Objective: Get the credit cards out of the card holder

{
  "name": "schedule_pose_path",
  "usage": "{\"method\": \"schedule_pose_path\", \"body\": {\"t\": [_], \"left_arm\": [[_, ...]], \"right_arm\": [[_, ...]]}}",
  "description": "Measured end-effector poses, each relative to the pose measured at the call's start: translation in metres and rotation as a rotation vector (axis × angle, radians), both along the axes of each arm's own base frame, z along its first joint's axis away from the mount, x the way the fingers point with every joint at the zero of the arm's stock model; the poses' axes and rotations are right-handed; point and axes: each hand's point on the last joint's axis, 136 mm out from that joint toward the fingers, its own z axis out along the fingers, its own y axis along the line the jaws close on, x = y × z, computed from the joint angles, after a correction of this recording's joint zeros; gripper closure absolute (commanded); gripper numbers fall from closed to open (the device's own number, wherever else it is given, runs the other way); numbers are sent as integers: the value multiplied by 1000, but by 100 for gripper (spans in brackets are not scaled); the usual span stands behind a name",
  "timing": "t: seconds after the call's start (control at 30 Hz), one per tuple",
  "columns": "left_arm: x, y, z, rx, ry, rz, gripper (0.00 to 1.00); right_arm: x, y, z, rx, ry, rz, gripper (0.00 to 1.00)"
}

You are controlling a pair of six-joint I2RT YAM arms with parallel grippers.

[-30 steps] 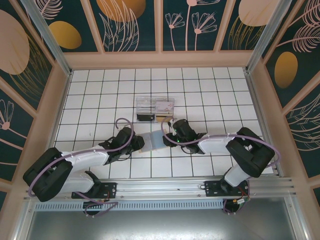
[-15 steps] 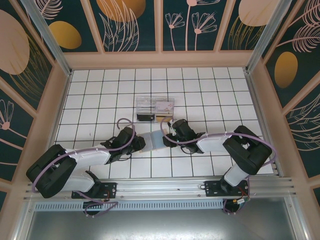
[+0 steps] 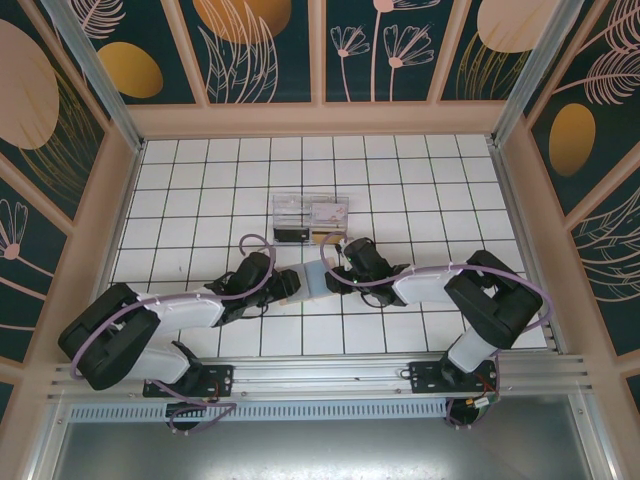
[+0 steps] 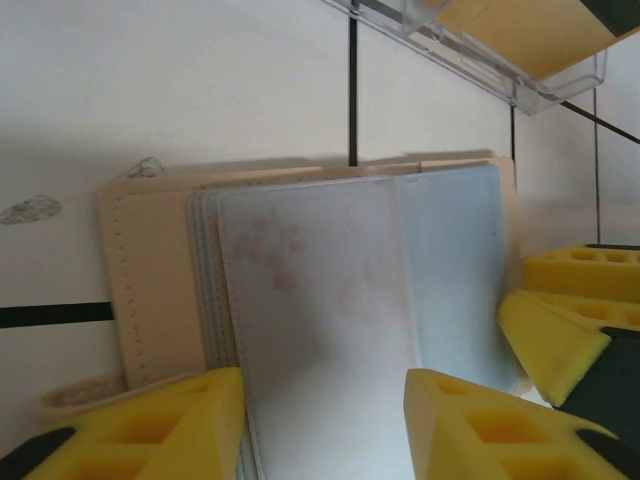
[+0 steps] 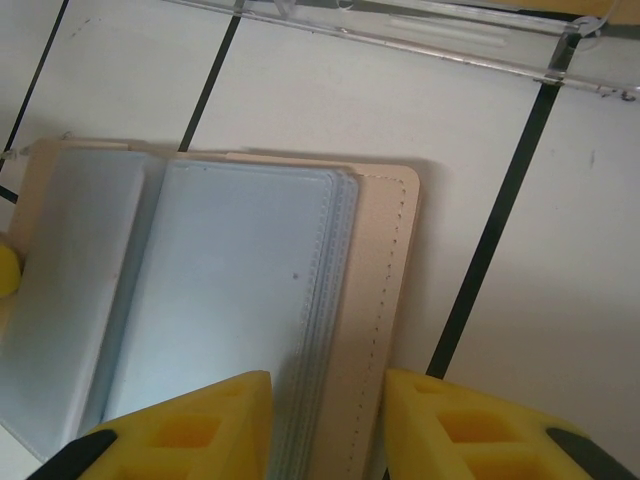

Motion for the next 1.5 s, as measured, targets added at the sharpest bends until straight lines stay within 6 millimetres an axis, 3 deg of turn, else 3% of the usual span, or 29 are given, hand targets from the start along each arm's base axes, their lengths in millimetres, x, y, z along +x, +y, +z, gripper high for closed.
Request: {"method": "schedule_pose_path", "body": {"t": [0.43, 0.57, 1.0, 1.2, 1.33, 1.5], "left_arm": [[-3, -15, 10, -63, -10, -52, 36], [-5, -19, 12, -72, -14, -71, 27], [0, -35, 30, -105, -54, -104, 30], [6, -57, 35, -125, -69, -144, 35], [8, -70, 35, -138, -72, -170, 37], [8, -71, 30, -136, -65, -175, 39]], "right_arm": [[0, 0, 0, 0, 1, 1, 64], [0, 1, 0, 1, 0, 1, 64], [0, 1, 0, 1, 0, -1, 64], [2, -1, 2, 12, 8, -19, 64], [3, -12, 6, 23, 8, -56, 64], [8, -27, 20, 49, -21, -114, 64]]}}
